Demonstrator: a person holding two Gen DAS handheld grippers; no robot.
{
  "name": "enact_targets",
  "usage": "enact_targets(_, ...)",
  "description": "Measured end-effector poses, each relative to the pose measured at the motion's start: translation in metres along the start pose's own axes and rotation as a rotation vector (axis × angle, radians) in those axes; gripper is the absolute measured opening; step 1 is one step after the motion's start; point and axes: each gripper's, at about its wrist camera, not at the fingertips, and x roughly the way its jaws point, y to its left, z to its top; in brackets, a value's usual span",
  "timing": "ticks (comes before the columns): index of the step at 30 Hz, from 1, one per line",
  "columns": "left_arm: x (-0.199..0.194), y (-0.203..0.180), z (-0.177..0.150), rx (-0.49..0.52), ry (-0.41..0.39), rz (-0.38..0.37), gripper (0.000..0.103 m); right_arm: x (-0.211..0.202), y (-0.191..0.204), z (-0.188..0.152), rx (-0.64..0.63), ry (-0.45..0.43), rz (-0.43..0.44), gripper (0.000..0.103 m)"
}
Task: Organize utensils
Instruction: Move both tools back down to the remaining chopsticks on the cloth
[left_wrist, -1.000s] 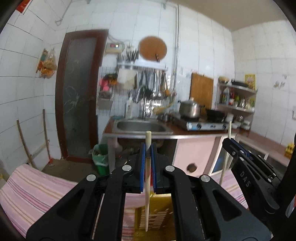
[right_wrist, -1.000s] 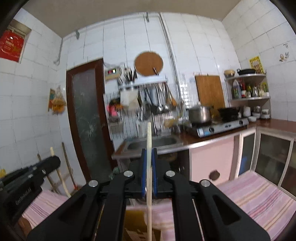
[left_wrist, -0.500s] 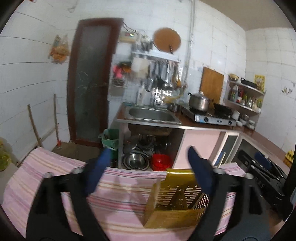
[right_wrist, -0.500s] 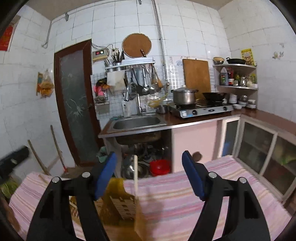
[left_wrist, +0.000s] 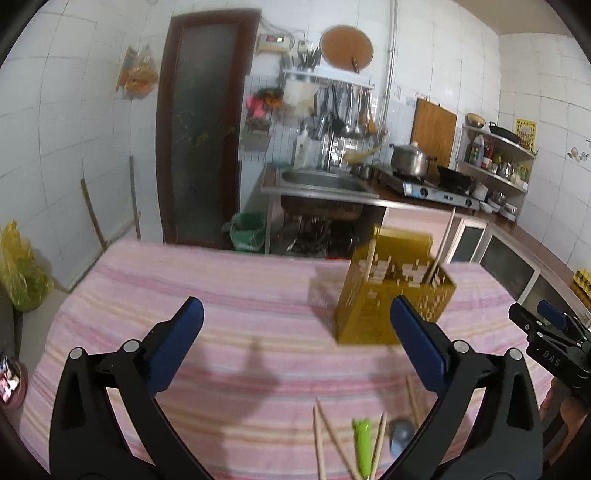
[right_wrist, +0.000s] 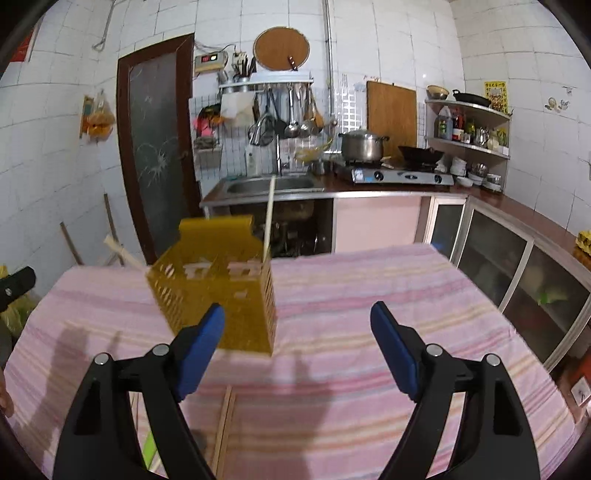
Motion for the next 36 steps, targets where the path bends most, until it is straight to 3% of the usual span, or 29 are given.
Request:
enact_targets(7, 0.014, 0.008, -0.049, -0.020, 0.110, -0.019, 0.098, 0.008, 0.014, -0.050, 0.003, 0.072, 0.002, 0.080)
enact_targets(14, 0.032, 0.016, -0.088, -0.055, 0.163, -0.029, 0.098, 0.025, 0.031, -0.086, -0.046, 0.119, 0.003, 0.080)
enact_targets(21, 0.050, 0.017, -0.104, -0.030, 0.209, -0.007, 0.098, 0.037, 0.041, -0.099, -0.115, 0.170, -0.025, 0.080)
enact_targets(26, 0.073, 0.012, -0.119, -0.020, 0.320, -0.016, 0.097, 0.052, 0.043, -0.101, -0.115, 0.245, -0.024, 0.080)
enact_targets(36, 0.086, -0.001, -0.133, 0.033, 0.385, 0.018, 0.097, 0.070, 0.050, -0.107, -0.131, 0.316, -0.025, 0.079)
